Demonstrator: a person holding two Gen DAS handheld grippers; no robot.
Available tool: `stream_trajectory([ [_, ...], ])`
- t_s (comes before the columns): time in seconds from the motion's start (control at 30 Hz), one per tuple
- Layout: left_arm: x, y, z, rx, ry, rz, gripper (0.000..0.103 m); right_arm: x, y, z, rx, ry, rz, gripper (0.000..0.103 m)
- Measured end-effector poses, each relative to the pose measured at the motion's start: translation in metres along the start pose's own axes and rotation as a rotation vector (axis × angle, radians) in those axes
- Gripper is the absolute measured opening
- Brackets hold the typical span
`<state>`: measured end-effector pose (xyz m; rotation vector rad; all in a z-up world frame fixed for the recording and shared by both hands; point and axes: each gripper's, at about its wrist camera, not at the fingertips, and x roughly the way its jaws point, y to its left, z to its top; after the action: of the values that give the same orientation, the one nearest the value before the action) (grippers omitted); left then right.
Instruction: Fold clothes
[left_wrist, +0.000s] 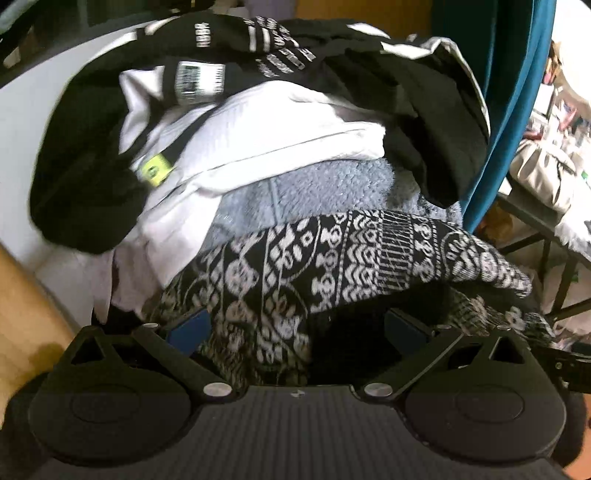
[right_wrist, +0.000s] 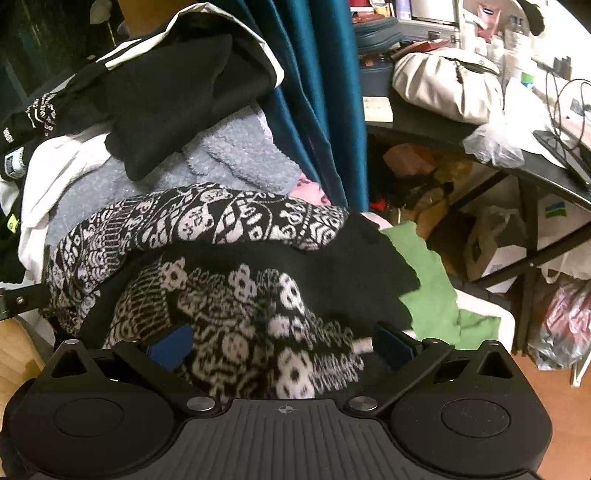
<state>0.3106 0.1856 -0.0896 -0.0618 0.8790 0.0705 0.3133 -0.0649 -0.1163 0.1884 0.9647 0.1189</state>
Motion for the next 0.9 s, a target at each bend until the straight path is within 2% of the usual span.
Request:
stream_trajectory([
  [0.3,0.066,0.002,0.032,0.125,0.024,-0.048,0.102,0.038,0.010,0.002,0.055,-0.008,-0.033,0.102],
  [0.53,0.094,0.002,0.038,0.238,0.022,-0.090,0.103,0.051,0.015,-0.003,0.116,-0.050,-0.056,0.102],
  [0.77,0.111,0.012,0.047,0.207,0.086,-0.156,0.103,0.054,0.018,-0.008,0.153,-0.075,-0.070,0.102],
  [0.9,0.113,0.014,0.047,0.232,0.083,-0.183,0.103,0.058,0.015,-0.008,0.198,-0.055,-0.058,0.102],
])
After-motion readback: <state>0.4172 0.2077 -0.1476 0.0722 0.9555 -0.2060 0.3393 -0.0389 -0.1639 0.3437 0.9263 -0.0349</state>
